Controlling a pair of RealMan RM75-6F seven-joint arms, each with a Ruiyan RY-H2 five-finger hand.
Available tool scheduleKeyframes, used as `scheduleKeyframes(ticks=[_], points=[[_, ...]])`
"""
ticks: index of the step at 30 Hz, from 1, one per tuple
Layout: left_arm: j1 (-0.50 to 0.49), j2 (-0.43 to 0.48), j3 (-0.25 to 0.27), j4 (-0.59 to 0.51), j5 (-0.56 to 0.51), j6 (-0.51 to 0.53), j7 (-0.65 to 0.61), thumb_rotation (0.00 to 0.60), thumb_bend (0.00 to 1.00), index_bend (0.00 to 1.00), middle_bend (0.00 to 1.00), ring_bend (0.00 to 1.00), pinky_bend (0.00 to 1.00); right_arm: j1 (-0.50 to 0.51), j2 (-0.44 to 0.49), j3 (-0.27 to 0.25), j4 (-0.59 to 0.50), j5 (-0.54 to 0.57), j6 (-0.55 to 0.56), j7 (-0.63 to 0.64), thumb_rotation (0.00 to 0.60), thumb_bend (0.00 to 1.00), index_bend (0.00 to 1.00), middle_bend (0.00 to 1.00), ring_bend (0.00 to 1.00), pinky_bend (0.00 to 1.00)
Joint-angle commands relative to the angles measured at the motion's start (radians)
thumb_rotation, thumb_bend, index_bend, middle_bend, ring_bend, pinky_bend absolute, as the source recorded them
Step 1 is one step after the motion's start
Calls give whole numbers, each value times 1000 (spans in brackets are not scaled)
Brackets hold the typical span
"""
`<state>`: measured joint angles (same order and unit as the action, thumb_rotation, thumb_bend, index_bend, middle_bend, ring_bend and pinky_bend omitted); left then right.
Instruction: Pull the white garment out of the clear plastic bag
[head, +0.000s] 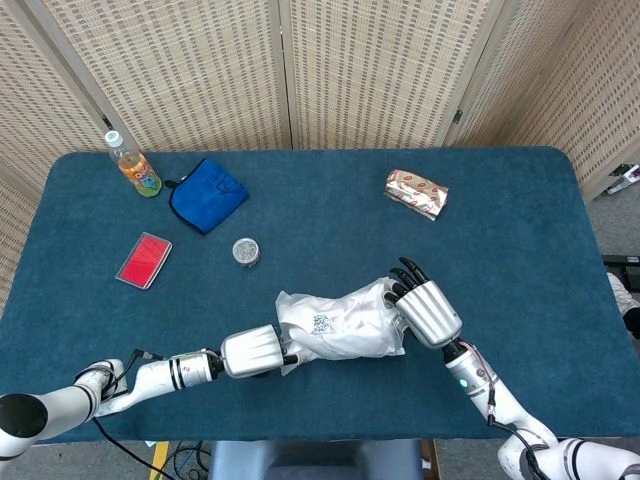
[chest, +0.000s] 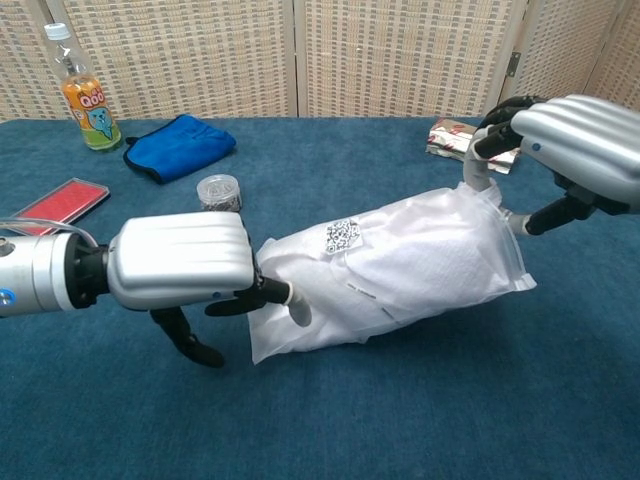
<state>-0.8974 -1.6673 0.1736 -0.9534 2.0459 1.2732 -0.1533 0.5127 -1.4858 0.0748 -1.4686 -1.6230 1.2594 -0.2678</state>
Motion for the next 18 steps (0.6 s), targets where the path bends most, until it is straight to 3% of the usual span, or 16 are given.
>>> scheduleKeyframes(ticks=[1,18], points=[[-6,-16,8,14,0,5,-16,600,129,319,781,793,808,0,0,0,0,1,0,-3,600,634,819,421,222,145],[-24,-86,31,136,-4,44,-62,600,130,337,785,798,808,1,-6,0,7,14,-8,-9,600,635,819,421,222,145]])
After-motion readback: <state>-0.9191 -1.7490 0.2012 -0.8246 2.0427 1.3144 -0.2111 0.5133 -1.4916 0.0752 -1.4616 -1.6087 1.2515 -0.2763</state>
